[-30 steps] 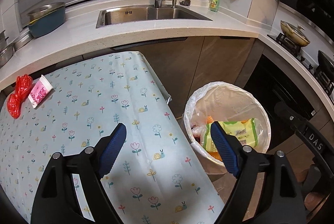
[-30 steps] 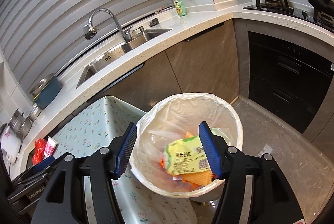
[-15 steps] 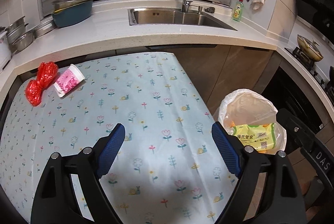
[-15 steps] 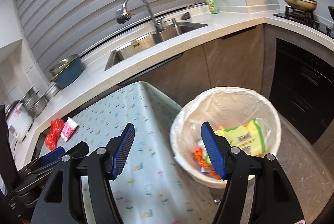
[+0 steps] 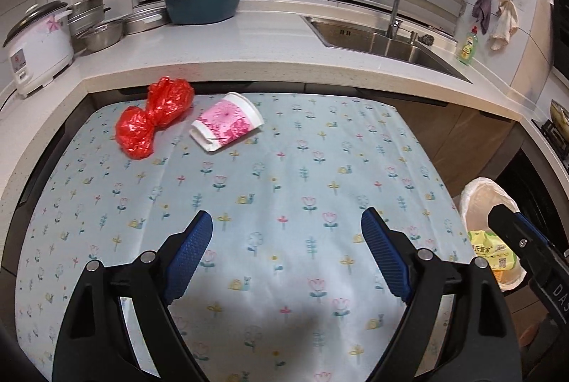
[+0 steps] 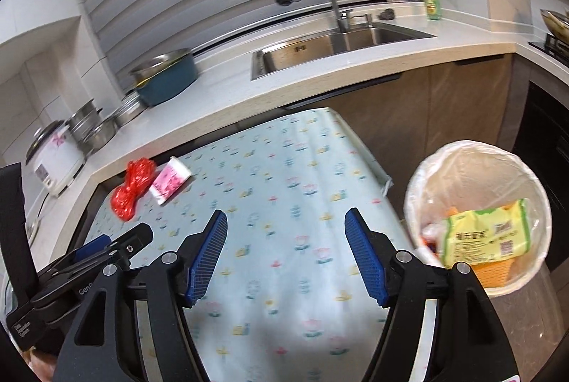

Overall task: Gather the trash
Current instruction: 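Move both open tools back over the red bags and pink cup, then grasp the red plastic bags with the left tool while the right tool grasps the pink cup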

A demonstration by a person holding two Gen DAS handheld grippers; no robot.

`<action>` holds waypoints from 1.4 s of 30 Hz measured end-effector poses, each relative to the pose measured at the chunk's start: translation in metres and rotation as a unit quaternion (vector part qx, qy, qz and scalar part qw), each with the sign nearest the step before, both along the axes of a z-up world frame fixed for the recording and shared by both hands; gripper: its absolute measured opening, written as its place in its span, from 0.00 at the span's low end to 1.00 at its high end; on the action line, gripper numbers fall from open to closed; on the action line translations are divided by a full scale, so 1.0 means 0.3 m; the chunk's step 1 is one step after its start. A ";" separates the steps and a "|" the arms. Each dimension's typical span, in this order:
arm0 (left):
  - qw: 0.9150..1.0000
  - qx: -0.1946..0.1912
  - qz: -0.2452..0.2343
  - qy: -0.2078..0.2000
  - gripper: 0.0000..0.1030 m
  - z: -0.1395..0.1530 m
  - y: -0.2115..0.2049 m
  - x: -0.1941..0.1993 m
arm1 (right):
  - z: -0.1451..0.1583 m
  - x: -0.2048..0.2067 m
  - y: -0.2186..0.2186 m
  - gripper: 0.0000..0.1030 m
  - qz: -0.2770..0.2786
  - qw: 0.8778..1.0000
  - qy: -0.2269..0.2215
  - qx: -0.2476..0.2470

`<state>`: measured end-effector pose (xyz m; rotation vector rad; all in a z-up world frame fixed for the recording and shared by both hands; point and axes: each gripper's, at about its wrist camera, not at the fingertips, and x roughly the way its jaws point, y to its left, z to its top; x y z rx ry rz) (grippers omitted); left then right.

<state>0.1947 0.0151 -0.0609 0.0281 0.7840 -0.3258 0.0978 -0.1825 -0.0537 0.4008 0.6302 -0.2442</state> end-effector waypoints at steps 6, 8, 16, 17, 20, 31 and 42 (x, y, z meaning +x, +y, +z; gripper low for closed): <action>0.999 0.001 0.040 0.004 0.79 -0.018 0.176 0.089 | -0.009 0.116 0.152 0.65 0.043 0.999 0.008 -0.001; 0.999 0.001 0.052 0.004 0.79 -0.020 0.227 0.121 | -0.013 0.161 0.199 0.67 0.057 0.998 0.010 0.002; 0.997 0.000 0.082 0.008 0.86 -0.035 0.384 0.278 | -0.056 0.361 0.341 0.69 0.093 0.995 0.022 0.020; 0.996 0.004 0.084 0.008 0.86 -0.039 0.393 0.298 | -0.066 0.383 0.351 0.69 0.095 0.995 0.023 0.025; 0.996 0.012 0.090 0.008 0.86 -0.059 0.423 0.370 | -0.097 0.456 0.383 0.69 0.100 0.994 0.030 0.033; 0.994 0.015 0.103 0.025 0.87 -0.145 0.476 0.635 | -0.192 0.725 0.442 0.70 0.119 0.990 0.051 0.049; 0.996 0.002 0.070 0.056 0.86 -0.245 0.447 0.799 | -0.318 0.922 0.443 0.70 0.123 0.986 0.078 0.075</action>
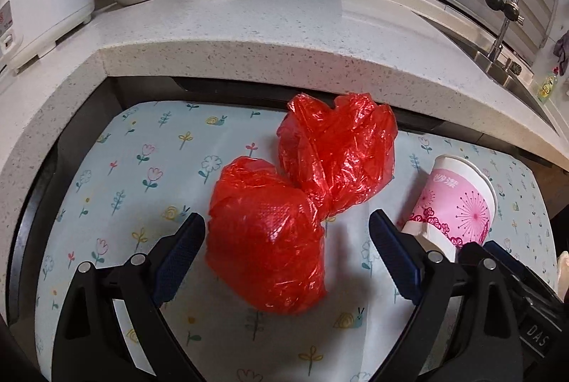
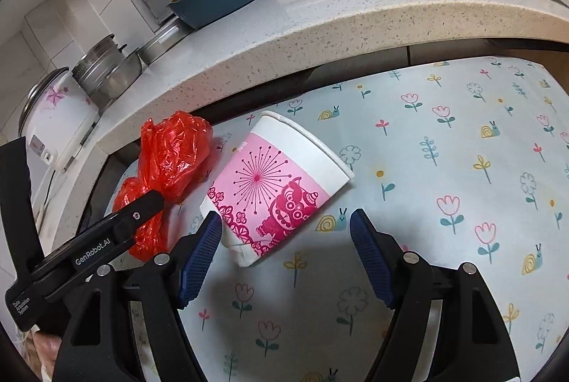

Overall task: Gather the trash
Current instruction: 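Grasp the red plastic bags with the left tool while the right tool grasps the pink cup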

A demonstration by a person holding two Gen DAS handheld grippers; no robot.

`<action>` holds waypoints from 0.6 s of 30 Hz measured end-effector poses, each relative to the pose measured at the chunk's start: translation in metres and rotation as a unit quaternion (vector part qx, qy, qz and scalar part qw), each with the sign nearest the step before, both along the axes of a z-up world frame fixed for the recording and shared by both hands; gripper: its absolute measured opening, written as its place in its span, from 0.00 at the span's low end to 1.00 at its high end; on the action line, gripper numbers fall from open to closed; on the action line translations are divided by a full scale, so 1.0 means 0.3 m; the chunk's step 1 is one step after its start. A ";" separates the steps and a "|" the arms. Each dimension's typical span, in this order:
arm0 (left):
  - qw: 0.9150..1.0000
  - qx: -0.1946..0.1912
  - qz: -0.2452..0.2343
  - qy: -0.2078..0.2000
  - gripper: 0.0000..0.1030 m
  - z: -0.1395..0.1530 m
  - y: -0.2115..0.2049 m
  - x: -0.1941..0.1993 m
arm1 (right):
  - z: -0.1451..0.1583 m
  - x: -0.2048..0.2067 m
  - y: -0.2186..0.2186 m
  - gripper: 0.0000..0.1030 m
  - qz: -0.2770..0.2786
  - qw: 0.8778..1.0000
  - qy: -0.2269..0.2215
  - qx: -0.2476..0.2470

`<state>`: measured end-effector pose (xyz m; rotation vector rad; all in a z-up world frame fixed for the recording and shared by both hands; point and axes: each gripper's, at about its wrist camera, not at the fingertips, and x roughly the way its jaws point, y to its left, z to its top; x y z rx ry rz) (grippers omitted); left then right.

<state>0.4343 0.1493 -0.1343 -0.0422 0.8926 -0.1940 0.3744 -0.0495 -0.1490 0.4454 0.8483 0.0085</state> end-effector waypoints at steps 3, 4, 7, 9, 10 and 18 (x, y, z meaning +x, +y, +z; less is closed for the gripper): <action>1.000 -0.004 -0.011 0.000 0.83 -0.014 -0.017 0.017 | -0.003 0.031 0.001 0.71 0.000 1.000 -0.008 -0.002; 1.000 -0.006 -0.015 0.002 0.77 -0.018 -0.024 0.020 | -0.004 0.043 -0.001 0.71 -0.001 1.000 -0.010 0.002; 1.000 -0.011 -0.025 0.008 0.58 -0.028 -0.047 0.022 | -0.009 0.068 -0.009 0.71 -0.007 1.000 -0.014 0.017; 0.999 -0.017 -0.033 0.014 0.50 -0.033 -0.060 0.017 | -0.010 0.080 -0.006 0.67 -0.007 1.000 -0.016 0.019; 0.999 -0.017 -0.034 0.013 0.47 -0.032 -0.067 0.011 | -0.011 0.085 -0.003 0.58 -0.005 1.000 -0.017 0.019; 0.999 -0.014 -0.043 -0.001 0.35 0.013 -0.119 -0.058 | 0.027 0.047 -0.007 0.36 -0.008 0.999 -0.042 0.028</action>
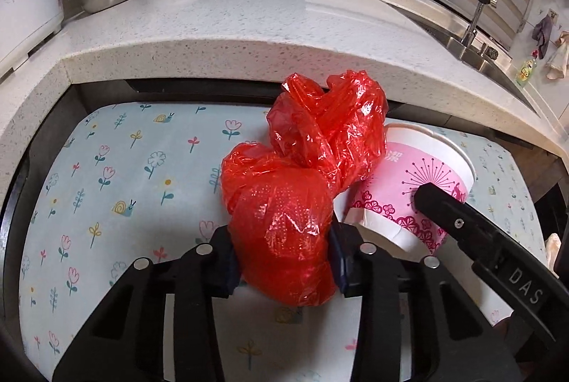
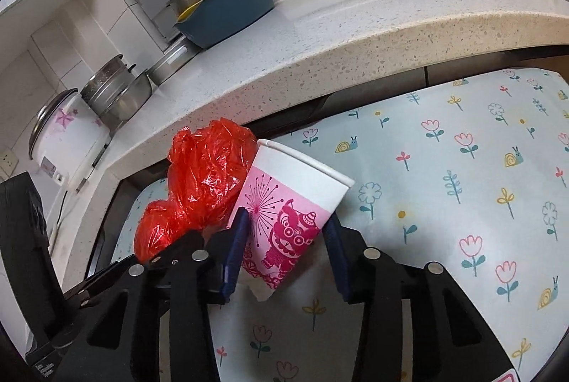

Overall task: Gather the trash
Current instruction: 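Grasp the red plastic bags with the left tool while the right tool grasps the pink cup, then carry the red bags and pink cup over the bin and open both tools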

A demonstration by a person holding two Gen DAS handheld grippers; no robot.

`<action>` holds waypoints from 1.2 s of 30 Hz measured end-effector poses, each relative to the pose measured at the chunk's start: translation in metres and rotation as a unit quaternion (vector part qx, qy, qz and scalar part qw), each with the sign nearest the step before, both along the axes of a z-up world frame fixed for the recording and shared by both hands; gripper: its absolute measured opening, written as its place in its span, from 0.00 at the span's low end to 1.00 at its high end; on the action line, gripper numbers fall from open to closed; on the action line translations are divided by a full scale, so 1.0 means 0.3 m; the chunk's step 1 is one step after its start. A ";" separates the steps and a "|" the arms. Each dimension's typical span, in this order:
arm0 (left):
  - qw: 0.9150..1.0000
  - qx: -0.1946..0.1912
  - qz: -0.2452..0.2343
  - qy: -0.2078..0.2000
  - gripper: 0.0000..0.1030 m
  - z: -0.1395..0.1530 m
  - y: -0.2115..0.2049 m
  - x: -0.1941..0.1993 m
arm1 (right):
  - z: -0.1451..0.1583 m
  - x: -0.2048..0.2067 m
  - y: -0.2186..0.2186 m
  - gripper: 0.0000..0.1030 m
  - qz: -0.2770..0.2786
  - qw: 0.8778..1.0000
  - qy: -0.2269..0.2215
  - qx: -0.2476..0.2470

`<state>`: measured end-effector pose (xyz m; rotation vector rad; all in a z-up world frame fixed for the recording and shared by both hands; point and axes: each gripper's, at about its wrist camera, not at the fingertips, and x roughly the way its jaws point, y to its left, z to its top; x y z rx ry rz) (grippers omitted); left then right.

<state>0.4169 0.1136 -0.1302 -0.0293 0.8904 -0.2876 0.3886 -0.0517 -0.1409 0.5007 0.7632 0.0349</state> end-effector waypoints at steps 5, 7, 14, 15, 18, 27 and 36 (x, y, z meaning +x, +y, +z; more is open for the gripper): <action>1.000 -0.008 -0.003 -0.010 0.34 0.067 -0.035 -0.082 | 0.059 -0.092 -0.037 0.27 -0.013 1.000 -0.010 -0.003; 1.000 -0.010 -0.007 -0.013 0.34 0.096 -0.061 -0.124 | 0.088 -0.142 -0.063 0.26 -0.021 1.000 -0.014 -0.005; 0.999 -0.021 -0.044 -0.019 0.34 0.191 -0.215 -0.311 | 0.219 -0.377 -0.186 0.25 -0.051 0.998 -0.040 -0.020; 0.998 -0.022 -0.050 -0.020 0.34 0.201 -0.238 -0.339 | 0.240 -0.415 -0.204 0.25 -0.056 0.997 -0.044 -0.026; 0.997 -0.027 -0.070 -0.021 0.34 0.230 -0.321 -0.431 | 0.293 -0.535 -0.272 0.25 -0.075 0.995 -0.056 -0.040; 0.989 -0.028 -0.146 -0.026 0.34 0.287 -0.614 -0.691 | 0.362 -0.895 -0.553 0.25 -0.163 0.983 -0.069 -0.056; 0.975 -0.022 -0.220 -0.021 0.34 0.287 -0.894 -0.898 | 0.348 -1.200 -0.811 0.25 -0.251 0.964 -0.062 -0.069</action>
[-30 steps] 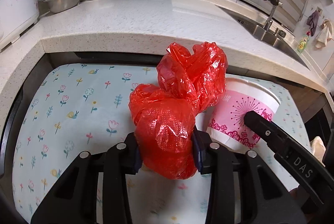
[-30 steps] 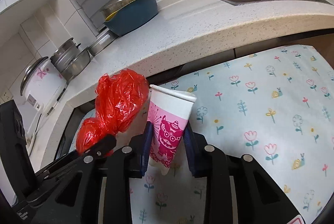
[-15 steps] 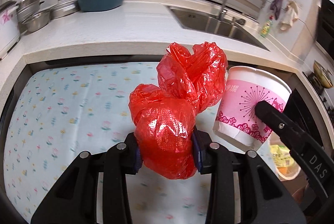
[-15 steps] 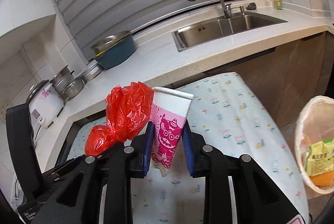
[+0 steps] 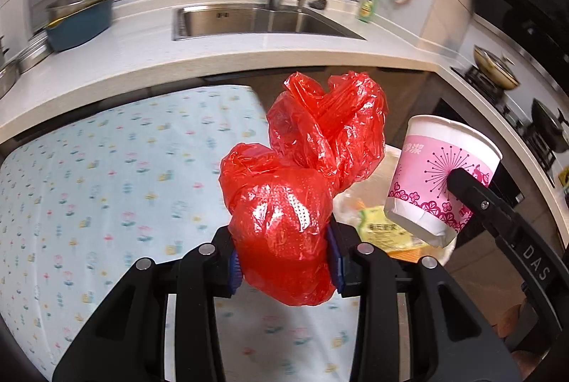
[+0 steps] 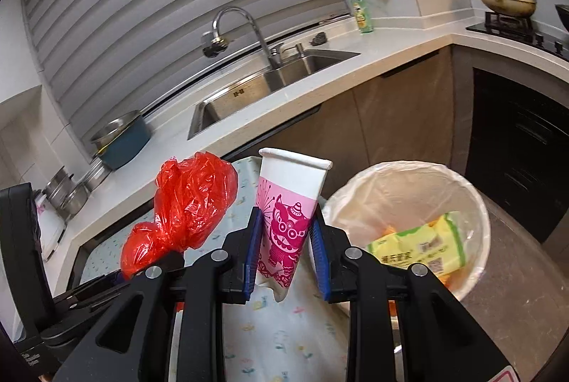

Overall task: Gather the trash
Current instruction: 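Carry the red bags and pink cup over the bin and open both tools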

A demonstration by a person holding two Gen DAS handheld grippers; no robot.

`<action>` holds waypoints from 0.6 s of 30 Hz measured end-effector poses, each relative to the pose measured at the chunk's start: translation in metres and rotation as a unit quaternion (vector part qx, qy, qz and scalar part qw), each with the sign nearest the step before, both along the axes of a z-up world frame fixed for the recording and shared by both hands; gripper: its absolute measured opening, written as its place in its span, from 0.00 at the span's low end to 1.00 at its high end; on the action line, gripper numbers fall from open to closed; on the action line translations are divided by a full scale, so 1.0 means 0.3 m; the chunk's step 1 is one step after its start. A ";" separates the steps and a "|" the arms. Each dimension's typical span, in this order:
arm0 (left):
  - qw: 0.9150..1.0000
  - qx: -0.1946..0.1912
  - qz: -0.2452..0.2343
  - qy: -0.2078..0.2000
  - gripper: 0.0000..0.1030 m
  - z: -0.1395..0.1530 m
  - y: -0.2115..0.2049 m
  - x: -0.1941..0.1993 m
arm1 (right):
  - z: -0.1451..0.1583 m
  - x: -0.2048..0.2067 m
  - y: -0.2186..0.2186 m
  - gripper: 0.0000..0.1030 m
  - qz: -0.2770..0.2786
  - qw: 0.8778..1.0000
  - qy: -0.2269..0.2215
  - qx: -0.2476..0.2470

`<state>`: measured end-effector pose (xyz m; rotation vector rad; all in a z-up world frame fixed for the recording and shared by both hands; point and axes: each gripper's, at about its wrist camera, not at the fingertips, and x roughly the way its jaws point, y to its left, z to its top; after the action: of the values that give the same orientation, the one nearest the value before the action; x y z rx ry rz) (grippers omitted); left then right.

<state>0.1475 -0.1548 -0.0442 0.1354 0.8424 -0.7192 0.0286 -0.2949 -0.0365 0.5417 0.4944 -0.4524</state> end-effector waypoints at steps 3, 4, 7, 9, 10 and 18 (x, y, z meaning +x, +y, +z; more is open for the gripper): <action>1.000 0.003 -0.022 0.002 0.34 -0.007 -0.084 -0.055 | -0.012 -0.077 -0.065 0.25 -0.025 1.000 0.005 -0.005; 1.000 0.003 -0.029 0.005 0.34 -0.011 -0.105 -0.072 | -0.017 -0.102 -0.088 0.25 -0.033 0.999 0.006 -0.005; 0.999 0.007 -0.046 0.012 0.34 -0.025 -0.182 -0.111 | -0.028 -0.169 -0.146 0.25 -0.052 0.999 0.007 -0.003; 0.998 0.011 -0.059 0.013 0.35 -0.034 -0.230 -0.141 | -0.034 -0.207 -0.180 0.25 -0.063 0.998 0.007 -0.002; 0.998 0.013 -0.064 0.012 0.35 -0.036 -0.251 -0.151 | -0.036 -0.218 -0.192 0.25 -0.066 0.998 0.006 -0.001; 0.997 0.019 -0.075 -0.008 0.50 -0.033 -0.350 -0.189 | -0.046 -0.267 -0.263 0.25 -0.082 0.997 0.005 0.003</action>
<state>0.0907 -0.2597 -0.0543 0.2404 0.8376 -0.8408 -0.0516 -0.3738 -0.0503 0.5879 0.4632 -0.6112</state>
